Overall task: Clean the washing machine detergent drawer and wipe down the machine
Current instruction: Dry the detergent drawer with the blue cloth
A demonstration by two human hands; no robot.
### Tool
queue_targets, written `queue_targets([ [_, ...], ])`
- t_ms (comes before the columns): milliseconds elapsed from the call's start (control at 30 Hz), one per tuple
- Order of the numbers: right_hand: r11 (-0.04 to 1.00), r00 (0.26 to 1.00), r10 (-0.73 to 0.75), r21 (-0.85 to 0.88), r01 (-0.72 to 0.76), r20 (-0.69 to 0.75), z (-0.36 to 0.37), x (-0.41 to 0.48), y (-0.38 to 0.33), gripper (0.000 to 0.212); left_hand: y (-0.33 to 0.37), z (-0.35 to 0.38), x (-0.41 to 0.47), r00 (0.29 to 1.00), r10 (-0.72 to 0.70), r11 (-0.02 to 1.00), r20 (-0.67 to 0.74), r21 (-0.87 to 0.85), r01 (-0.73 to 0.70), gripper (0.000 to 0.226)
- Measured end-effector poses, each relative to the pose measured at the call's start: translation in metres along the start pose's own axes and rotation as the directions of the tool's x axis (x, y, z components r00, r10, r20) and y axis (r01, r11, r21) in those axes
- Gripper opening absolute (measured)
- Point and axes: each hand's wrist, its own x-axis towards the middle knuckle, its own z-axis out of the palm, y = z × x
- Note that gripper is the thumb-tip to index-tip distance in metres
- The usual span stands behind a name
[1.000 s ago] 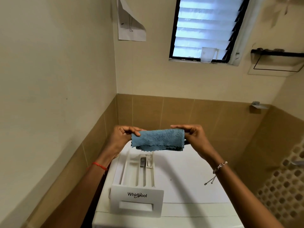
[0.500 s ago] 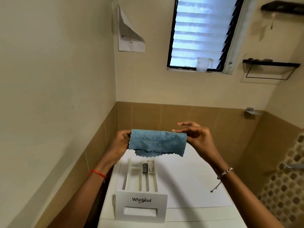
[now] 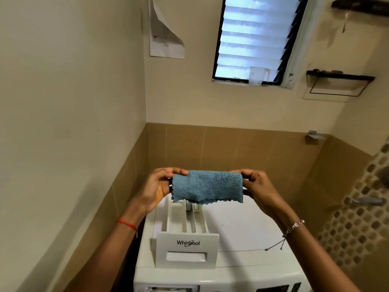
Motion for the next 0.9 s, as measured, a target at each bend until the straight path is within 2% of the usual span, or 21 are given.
queue_targets([
  [33, 0.999, 0.999, 0.046, 0.015, -0.046, 0.021, -0.001, -0.005, 0.0, 0.023, -0.003, 0.001, -0.001, 0.999, -0.018, 1.0, 0.033, -0.02, 0.018, 0.029],
  [100, 0.985, 0.986, 0.152, 0.07, -0.156, 0.062, -0.004, -0.014, 0.001, 0.025, -0.011, 0.005, -0.002, 0.998, -0.032, 0.997, 0.056, 0.066, 0.028, 0.022],
  [167, 0.937, 0.959, 0.278, 0.202, -0.284, 0.057, -0.007, -0.023, 0.002, 0.031, -0.02, 0.014, 0.001, 0.997, -0.056, 0.986, 0.059, 0.16, 0.046, 0.041],
  [233, 0.842, 0.913, 0.408, 0.374, -0.388, 0.029, -0.012, -0.032, 0.004, 0.03, -0.028, 0.027, 0.003, 0.991, -0.131, 0.981, 0.013, 0.143, 0.128, 0.054],
  [300, 0.721, 0.868, 0.497, 0.547, -0.425, 0.02, -0.022, -0.045, 0.008, 0.025, -0.036, 0.046, 0.004, 0.969, -0.244, 0.968, -0.042, 0.043, 0.246, 0.046],
  [367, 0.645, 0.839, 0.544, 0.639, -0.42, 0.002, -0.037, -0.059, 0.015, 0.034, -0.043, 0.07, 0.004, 0.935, -0.351, 0.936, -0.055, -0.051, 0.349, 0.028],
  [433, 0.625, 0.827, 0.562, 0.666, -0.407, -0.022, -0.052, -0.075, 0.019, 0.036, -0.051, 0.095, 0.004, 0.914, -0.406, 0.905, -0.002, -0.14, 0.401, 0.008],
  [467, 0.642, 0.829, 0.557, 0.659, -0.392, -0.049, -0.06, -0.084, 0.02, 0.031, -0.054, 0.11, 0.004, 0.896, -0.444, 0.877, 0.034, -0.189, 0.442, 0.006],
  [567, 0.667, 0.81, 0.571, 0.652, -0.361, -0.136, -0.088, -0.116, 0.018, 0.007, -0.069, 0.158, 0.005, 0.799, -0.574, 0.775, 0.179, -0.199, 0.6, 0.025],
  [600, 0.669, 0.794, 0.583, 0.656, -0.35, -0.172, -0.103, -0.128, 0.019, 0.009, -0.077, 0.177, 0.005, 0.757, -0.608, 0.752, 0.241, -0.13, 0.646, 0.027],
  [667, 0.692, 0.748, 0.61, 0.636, -0.341, -0.263, -0.137, -0.157, 0.02, 0.015, -0.097, 0.22, 0.005, 0.669, -0.663, 0.717, 0.336, 0.027, 0.697, 0.016],
  [767, 0.677, 0.654, 0.673, 0.645, -0.355, -0.346, -0.196, -0.211, 0.022, 0.013, -0.133, 0.292, 0.006, 0.598, -0.7, 0.665, 0.39, 0.05, 0.745, 0.032],
  [900, 0.621, 0.518, 0.757, 0.687, -0.379, -0.398, -0.279, -0.309, 0.024, 0.013, -0.178, 0.41, -0.009, 0.489, -0.727, 0.62, 0.482, 0.154, 0.769, 0.037],
])
